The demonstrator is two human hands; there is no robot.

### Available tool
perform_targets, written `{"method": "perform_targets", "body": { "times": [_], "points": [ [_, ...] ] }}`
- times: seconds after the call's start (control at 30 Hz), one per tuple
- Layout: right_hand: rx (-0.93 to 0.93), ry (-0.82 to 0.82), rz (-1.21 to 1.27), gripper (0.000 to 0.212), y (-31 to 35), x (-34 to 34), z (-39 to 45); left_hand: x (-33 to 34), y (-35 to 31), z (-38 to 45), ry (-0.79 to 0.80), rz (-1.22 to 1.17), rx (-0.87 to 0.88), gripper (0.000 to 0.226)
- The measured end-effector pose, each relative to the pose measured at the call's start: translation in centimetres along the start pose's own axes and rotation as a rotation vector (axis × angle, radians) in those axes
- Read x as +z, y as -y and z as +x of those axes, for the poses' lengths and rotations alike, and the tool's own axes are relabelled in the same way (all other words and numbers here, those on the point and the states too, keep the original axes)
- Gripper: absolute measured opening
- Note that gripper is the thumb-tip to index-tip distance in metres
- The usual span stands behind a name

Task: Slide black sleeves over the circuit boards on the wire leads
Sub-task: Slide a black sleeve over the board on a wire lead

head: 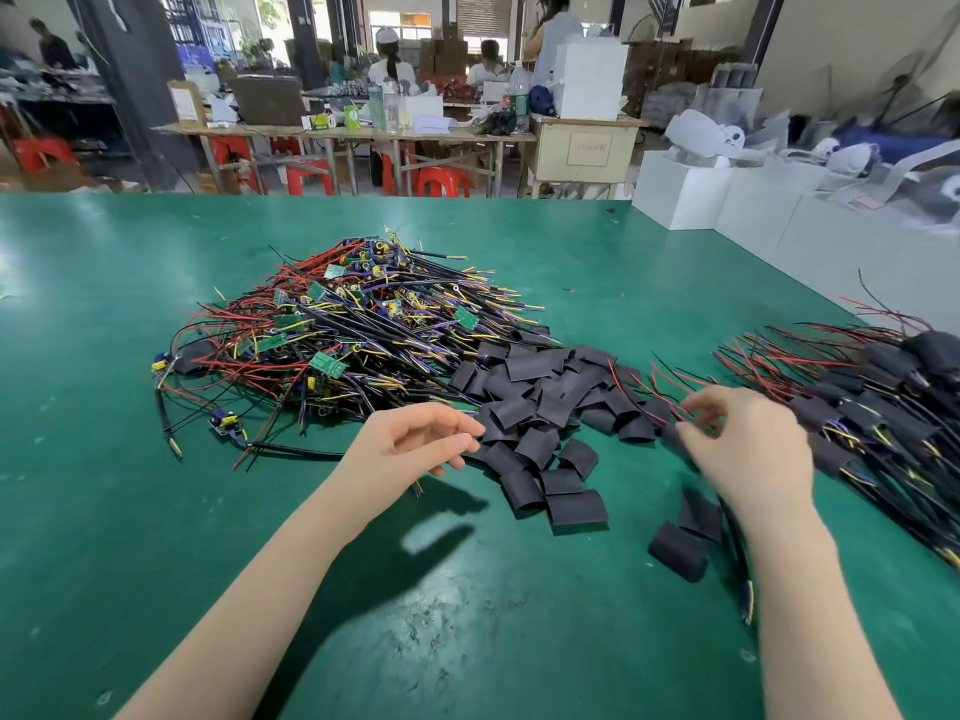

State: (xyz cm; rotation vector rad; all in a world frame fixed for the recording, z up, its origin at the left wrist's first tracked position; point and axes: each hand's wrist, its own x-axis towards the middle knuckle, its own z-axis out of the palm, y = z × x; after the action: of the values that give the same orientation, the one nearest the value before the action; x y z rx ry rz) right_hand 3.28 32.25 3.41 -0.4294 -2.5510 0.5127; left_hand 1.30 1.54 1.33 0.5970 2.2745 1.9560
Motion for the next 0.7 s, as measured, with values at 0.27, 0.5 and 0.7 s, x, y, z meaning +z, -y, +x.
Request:
{"method": "perform_targets", "body": {
  "times": [0.27,0.5,0.7],
  "points": [
    [-0.128,0.179,-0.257,0.023,1.0,3.6,0.3,-0.4,0.2,0.1,-0.052,0.031,0.018,0.017],
    [-0.145,0.228,0.016,0.017,1.3,2.2,-0.1,-1.1,0.4,0.2,-0.124,0.057,0.03,0.018],
    [0.101,0.849,0.12,0.063,-0.9,-2.8,-1.6,-1.8,0.5,0.4,-0.154,0.081,0.051,0.021]
  ]
}}
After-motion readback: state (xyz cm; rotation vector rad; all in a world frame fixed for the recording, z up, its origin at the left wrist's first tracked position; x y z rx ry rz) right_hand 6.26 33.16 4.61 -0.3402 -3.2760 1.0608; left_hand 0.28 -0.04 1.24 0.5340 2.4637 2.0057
